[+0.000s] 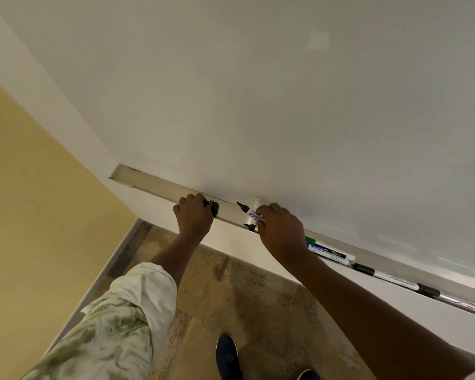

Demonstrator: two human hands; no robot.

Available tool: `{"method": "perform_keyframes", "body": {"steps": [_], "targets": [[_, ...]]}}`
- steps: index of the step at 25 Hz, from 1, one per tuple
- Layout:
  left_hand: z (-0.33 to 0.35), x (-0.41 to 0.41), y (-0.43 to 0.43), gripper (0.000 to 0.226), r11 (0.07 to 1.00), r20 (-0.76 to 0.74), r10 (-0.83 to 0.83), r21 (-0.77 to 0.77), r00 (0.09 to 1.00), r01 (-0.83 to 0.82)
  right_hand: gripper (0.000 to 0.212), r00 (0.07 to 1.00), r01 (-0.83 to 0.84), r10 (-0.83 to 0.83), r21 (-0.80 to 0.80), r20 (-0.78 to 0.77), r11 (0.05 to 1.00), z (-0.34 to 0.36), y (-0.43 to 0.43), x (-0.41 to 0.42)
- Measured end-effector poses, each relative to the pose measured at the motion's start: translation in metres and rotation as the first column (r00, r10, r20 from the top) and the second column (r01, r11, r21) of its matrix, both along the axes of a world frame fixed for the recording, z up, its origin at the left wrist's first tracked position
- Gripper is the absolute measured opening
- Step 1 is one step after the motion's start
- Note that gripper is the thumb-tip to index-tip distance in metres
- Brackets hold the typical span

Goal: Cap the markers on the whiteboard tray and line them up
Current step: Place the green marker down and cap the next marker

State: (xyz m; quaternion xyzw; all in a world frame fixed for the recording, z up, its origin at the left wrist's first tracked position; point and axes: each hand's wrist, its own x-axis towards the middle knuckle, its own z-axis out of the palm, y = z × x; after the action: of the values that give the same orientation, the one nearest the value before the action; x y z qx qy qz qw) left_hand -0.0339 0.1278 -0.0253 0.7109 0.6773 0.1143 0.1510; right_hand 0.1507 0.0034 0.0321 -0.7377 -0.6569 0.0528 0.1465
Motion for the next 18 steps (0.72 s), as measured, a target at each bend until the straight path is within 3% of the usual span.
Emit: {"method": "perform_keyframes", "body": {"steps": [6, 9, 13, 18], "targets": [[0.006, -0.002, -0.003, 0.015, 1.000, 0.084, 0.000, 0.024, 0.996, -0.002, 0.020, 0.987, 0.028, -0.018, 0.062, -0.162, 0.998, 0.012, -0.012, -0.005], [0.021, -0.003, -0.010, 0.015, 0.995, 0.221, -0.069, 0.092, 0.973, 0.049, 0.019, 0.975, 0.011, 0.017, 0.126, -0.221, 0.992, 0.023, -0.018, -0.005], [0.051, 0.004, -0.034, 0.018, 0.979, 0.547, -0.204, 0.131, 0.812, 0.157, 0.020, 0.968, 0.037, 0.012, 0.189, -0.250, 0.981, 0.039, -0.023, 0.001], [0.085, 0.017, -0.063, 0.026, 0.956, 0.631, -0.290, 0.167, 0.720, 0.240, 0.021, 0.977, 0.007, 0.040, 0.219, -0.209, 0.976, 0.056, -0.031, 0.013]]}}
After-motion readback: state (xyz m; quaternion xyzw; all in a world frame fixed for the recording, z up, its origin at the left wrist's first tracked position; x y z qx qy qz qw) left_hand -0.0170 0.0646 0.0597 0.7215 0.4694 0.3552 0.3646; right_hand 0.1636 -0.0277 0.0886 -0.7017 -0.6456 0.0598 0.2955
